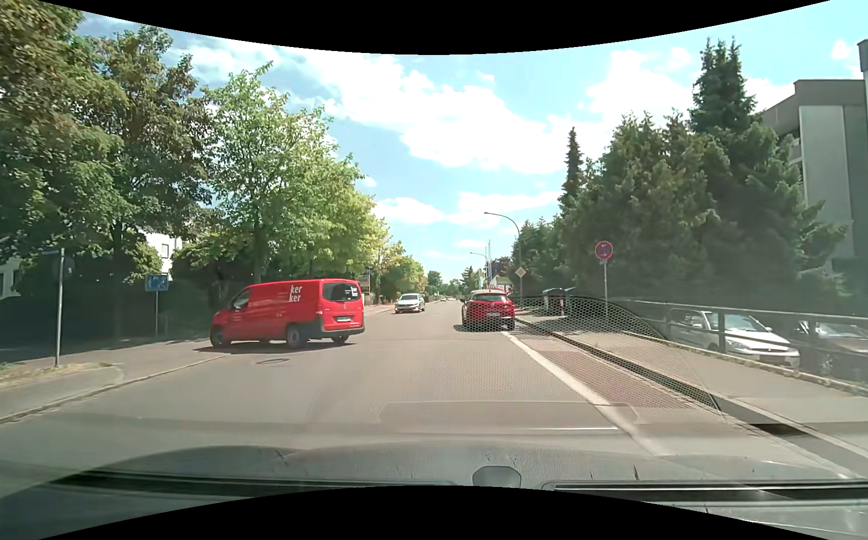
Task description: Follow the waypoints while adhering to traffic rules and regulations
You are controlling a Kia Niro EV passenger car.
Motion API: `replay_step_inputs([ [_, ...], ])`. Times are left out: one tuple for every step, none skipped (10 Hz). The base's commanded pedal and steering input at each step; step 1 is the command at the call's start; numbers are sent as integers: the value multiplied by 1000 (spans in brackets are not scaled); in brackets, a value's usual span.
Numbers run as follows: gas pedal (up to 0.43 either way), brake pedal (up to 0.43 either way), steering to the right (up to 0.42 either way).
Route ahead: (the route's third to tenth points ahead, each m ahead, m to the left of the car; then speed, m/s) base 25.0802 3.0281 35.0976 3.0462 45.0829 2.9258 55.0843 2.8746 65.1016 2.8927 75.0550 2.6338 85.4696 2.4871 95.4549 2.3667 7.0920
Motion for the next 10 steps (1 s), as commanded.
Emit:
replay_step_inputs([
  [331,6,1],
  [319,6,-2],
  [319,6,-4],
  [319,6,-4],
  [319,6,-4],
  [319,6,-4],
  [319,6,-4],
  [311,6,-4],
  [311,6,-4],
  [299,6,-4],
])
